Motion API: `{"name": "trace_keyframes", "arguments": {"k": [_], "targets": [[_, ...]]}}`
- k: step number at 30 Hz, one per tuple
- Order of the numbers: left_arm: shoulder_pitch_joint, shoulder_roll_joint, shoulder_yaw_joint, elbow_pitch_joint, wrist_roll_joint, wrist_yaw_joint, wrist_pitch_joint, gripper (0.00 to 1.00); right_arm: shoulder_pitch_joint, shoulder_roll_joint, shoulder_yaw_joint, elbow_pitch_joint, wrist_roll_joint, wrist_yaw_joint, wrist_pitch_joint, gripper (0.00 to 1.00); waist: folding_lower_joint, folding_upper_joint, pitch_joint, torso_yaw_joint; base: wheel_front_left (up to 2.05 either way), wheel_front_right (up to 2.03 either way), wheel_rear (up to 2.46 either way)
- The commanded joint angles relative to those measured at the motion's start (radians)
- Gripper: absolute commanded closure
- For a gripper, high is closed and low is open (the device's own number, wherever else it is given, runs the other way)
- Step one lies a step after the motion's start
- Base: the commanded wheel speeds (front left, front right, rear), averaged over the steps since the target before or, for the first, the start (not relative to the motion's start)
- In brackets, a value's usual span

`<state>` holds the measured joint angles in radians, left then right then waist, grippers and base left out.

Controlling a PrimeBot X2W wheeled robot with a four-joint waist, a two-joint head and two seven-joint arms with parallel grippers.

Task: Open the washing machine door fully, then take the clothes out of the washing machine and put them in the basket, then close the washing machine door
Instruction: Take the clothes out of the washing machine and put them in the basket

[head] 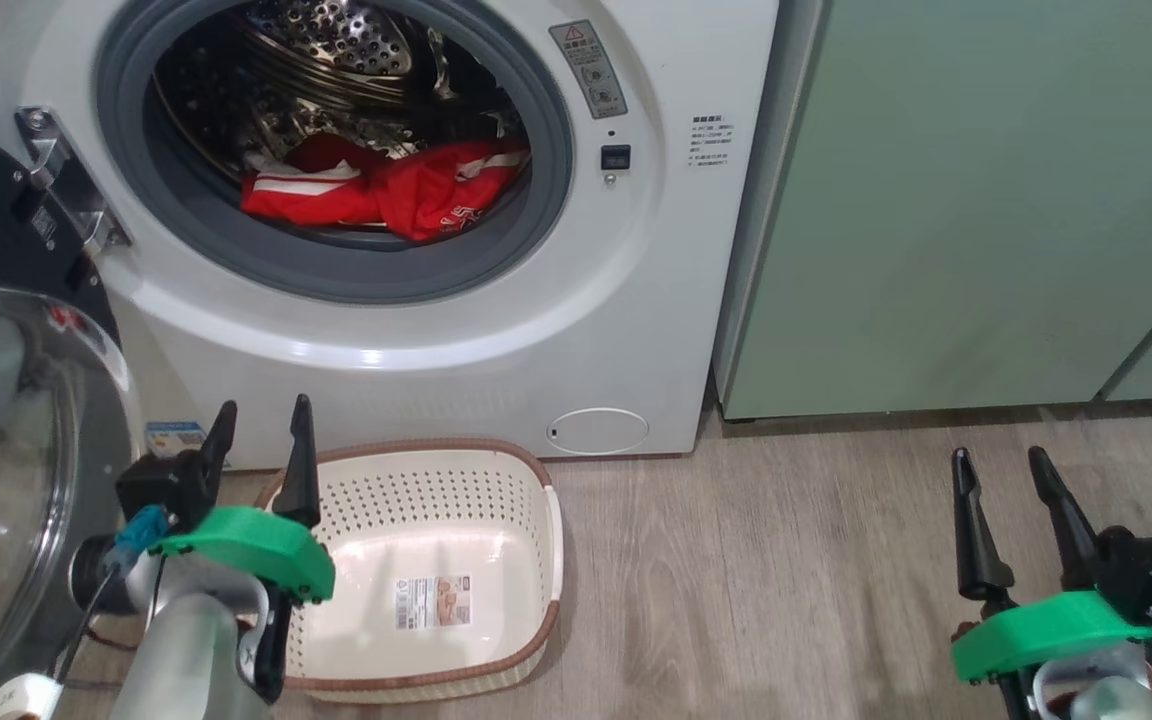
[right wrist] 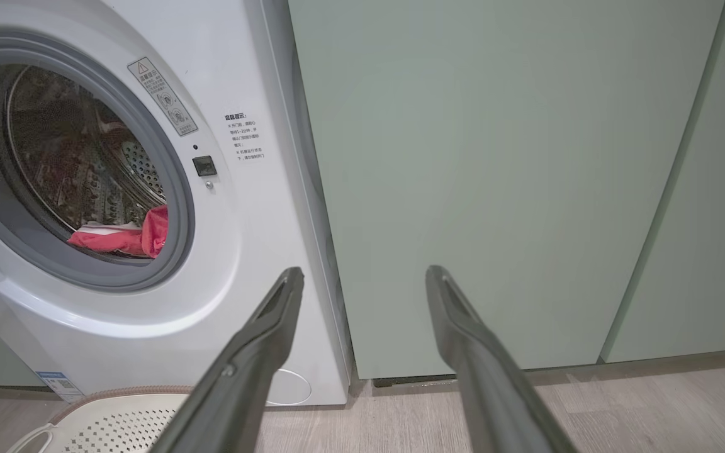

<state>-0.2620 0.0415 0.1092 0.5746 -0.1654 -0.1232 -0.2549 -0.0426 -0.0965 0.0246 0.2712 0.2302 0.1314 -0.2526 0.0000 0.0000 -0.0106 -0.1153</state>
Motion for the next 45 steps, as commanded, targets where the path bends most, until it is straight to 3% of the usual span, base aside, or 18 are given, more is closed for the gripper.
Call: {"name": "trace_keyframes", "arguments": {"k": [1,9,14,27,32,45], "targets": [[-0.04,0.016,0.033,-0.026,0.014,0.006,-0.007,0.0,-0.03,-0.001,0.023,-0.028,0.005,-0.001,-0.009,0.0,0.0,0.0,0.0,0.001,0.61,-0.61,0.0],[-0.039,0.013,0.017,0.012,0.056,0.041,-0.007,0.0,-0.027,0.001,0.025,-0.025,0.005,-0.001,-0.009,0.0,0.0,0.0,0.002,0.002,0.06,-0.06,0.0],[-0.085,0.022,-0.021,0.119,0.098,0.058,0.005,0.0,-0.025,0.0,0.031,-0.025,0.009,-0.001,-0.009,0.0,0.0,0.0,0.019,-0.002,0.0,0.0,0.0],[-0.431,0.058,-0.084,0.294,0.137,0.084,0.277,0.0,-0.085,0.007,0.05,-0.036,0.016,-0.001,-0.009,0.0,0.0,0.0,0.182,-0.06,0.0,0.0,0.0],[-0.596,0.08,-0.12,0.31,0.172,0.1,0.398,0.0,-0.136,0.018,0.051,-0.046,0.02,-0.001,-0.009,0.0,0.0,0.0,0.286,-0.083,0.0,0.0,0.0],[-0.942,0.159,-0.205,0.332,0.27,0.127,0.573,0.0,-0.256,0.039,0.054,-0.069,0.026,-0.001,-0.009,0.0,0.0,0.0,0.499,-0.121,0.0,0.0,0.0]]}}
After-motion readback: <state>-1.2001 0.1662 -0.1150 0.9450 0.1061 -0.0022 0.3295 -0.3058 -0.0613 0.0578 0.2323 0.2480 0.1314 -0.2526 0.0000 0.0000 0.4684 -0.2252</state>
